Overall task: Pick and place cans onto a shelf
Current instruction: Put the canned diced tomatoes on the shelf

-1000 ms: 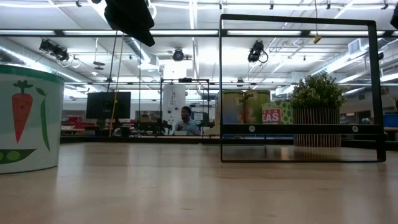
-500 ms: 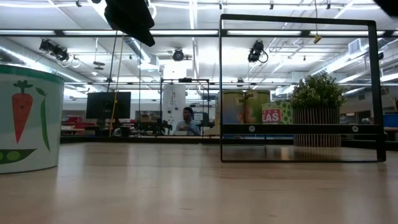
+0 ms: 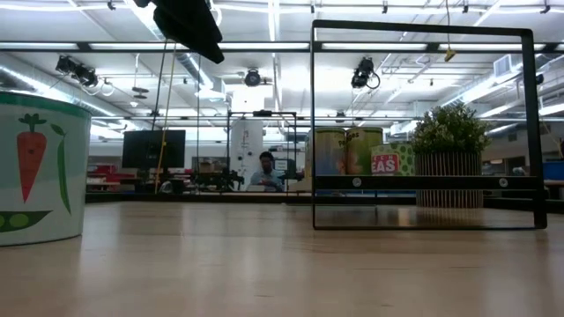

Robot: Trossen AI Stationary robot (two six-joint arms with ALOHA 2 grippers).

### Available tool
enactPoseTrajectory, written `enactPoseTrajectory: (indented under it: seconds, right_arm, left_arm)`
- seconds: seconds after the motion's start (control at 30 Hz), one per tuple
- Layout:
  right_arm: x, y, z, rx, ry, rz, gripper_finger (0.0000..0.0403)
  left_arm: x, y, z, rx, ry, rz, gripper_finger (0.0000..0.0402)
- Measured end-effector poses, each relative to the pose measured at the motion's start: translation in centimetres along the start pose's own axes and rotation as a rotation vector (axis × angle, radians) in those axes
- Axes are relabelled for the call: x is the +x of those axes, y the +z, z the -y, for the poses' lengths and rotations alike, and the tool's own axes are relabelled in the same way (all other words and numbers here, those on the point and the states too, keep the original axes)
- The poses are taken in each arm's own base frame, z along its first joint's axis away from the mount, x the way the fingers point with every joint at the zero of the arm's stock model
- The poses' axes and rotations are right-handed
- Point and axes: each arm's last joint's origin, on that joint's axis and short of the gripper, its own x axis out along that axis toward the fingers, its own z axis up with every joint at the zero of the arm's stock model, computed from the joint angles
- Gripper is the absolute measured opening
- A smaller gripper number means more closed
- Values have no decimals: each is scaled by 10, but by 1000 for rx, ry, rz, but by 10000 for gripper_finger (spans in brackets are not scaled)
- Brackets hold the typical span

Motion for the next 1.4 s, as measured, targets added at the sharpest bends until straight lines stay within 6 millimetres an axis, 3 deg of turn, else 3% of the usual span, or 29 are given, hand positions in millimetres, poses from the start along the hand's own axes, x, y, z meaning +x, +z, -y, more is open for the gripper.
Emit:
enactPoseTrajectory:
  seconds: [0.27, 0.43, 0.53, 0.7, 0.83, 1.4]
  right_arm:
    - [28, 3, 87, 67, -93, -89, 308]
    - [49, -14, 134, 116, -121, -230, 308]
    - [61, -27, 151, 151, -108, -325, 308]
    - [91, -52, 163, 177, -55, -487, 309]
    - [103, -63, 169, 216, -46, -542, 309]
    - [114, -82, 179, 222, -77, -669, 338]
  left_arm:
    - [0, 0, 0, 68, 15, 5, 288]
    - [0, -1, -1, 83, 20, -8, 288]
    - [0, -3, -2, 90, 27, -25, 288]
    - [0, -5, -3, 103, 34, -47, 288]
    - [0, -6, -3, 103, 35, -48, 288]
    - [0, -6, -3, 76, 31, -49, 288]
